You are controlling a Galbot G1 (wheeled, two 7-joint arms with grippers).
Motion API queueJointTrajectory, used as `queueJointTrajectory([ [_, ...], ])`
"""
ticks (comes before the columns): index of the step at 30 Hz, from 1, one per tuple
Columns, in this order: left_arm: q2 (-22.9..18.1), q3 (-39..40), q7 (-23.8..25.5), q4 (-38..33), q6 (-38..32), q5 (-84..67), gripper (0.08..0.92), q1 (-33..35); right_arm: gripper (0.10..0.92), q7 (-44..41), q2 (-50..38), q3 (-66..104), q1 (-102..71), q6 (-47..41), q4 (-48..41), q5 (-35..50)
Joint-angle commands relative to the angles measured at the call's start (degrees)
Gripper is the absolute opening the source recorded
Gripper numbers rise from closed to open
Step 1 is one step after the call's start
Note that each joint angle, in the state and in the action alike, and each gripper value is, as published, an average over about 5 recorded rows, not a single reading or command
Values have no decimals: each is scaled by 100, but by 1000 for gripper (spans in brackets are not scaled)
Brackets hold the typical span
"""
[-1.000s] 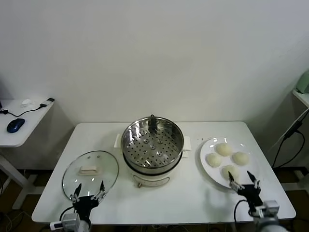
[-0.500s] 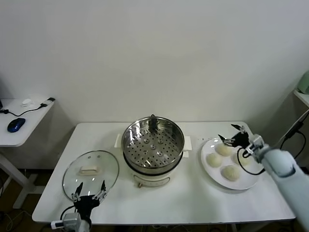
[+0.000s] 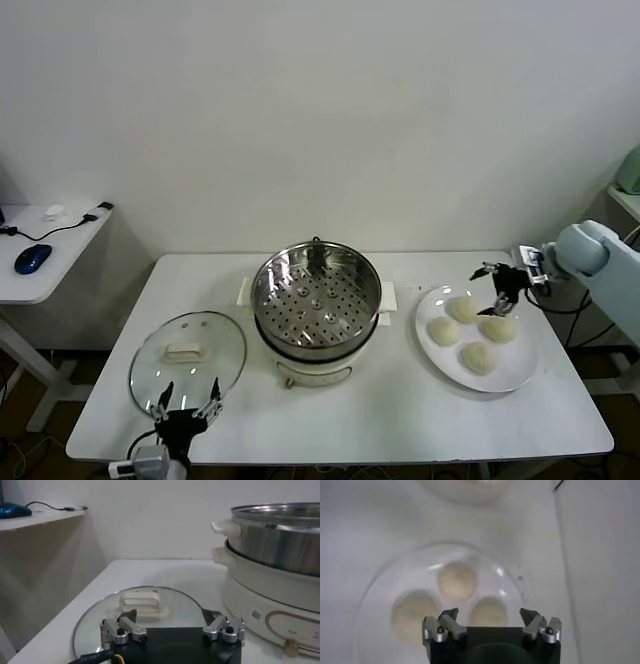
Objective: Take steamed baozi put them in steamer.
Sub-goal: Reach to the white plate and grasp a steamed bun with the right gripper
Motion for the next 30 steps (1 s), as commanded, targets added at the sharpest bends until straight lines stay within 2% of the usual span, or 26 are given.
queueJointTrajectory([
  [1,-5,-2,3,36,-43,-9,823,5,823,-677,517,-1373,1104,344,-1225,-273],
  [9,-10,-6,3,52,-65,-15,823,14,823,-63,1460,-545,337,204,-2169,-570],
  [24,-26,45,12,50,-104,-26,823,71,822,135,2477,222,28,229,-3248,-1245],
  [27,-32,73,27,-5,-58,-82,823,93,802,125,2557,317,12,225,-3409,-1432],
  [30,-45,93,74,-71,-20,-107,823,110,746,126,2622,439,2,216,-3553,-1567],
])
